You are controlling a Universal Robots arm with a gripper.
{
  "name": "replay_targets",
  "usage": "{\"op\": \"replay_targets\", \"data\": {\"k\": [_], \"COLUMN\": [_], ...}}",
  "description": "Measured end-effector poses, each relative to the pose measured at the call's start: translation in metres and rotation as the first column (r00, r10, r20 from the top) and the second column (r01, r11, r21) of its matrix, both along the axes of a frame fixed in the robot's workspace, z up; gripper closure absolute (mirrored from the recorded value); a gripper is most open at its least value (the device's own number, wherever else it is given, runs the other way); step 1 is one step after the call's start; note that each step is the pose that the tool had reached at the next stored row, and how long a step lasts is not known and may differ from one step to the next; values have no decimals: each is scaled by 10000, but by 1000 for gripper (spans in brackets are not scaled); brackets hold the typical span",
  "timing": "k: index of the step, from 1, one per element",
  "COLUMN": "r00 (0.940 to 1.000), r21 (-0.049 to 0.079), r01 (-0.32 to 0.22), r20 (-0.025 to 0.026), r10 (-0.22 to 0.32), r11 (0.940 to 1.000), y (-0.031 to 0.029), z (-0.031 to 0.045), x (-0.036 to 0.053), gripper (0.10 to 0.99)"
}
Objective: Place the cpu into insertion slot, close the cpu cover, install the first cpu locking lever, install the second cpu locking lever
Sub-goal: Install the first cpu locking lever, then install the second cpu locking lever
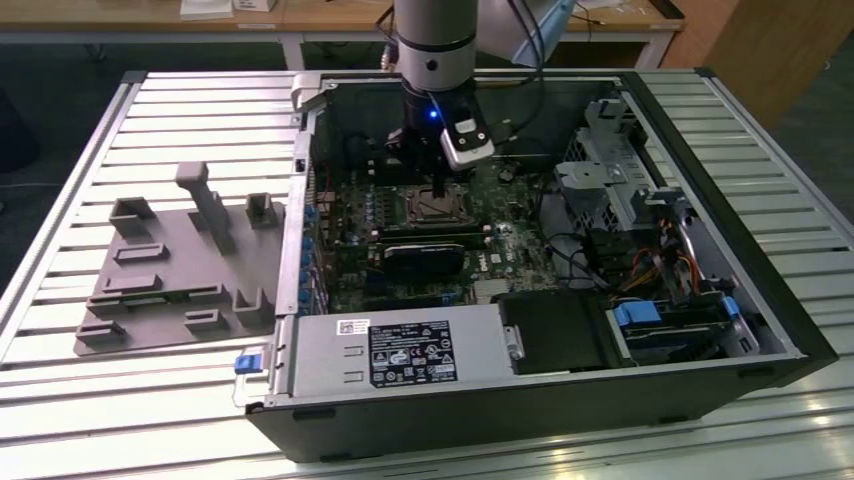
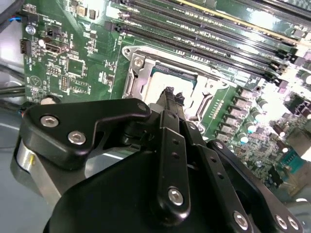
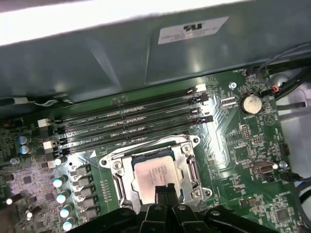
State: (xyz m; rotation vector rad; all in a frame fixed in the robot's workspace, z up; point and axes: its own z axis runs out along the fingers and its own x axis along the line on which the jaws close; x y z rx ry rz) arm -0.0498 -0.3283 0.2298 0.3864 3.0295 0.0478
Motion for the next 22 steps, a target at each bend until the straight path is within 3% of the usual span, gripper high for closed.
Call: {"op": "replay_targets", "data": {"k": [4, 15, 22], "r00": [10000, 10000, 10000], "r21": [-5, -6, -7], "r01": [0, 0, 0], "r20": [0, 0, 0], "r10": [0, 0, 0], "r11": [10000, 10000, 10000], "y": [0, -5, -72], "z": [45, 48, 47], "x": [0, 0, 0], "gripper": [984, 984, 984]}}
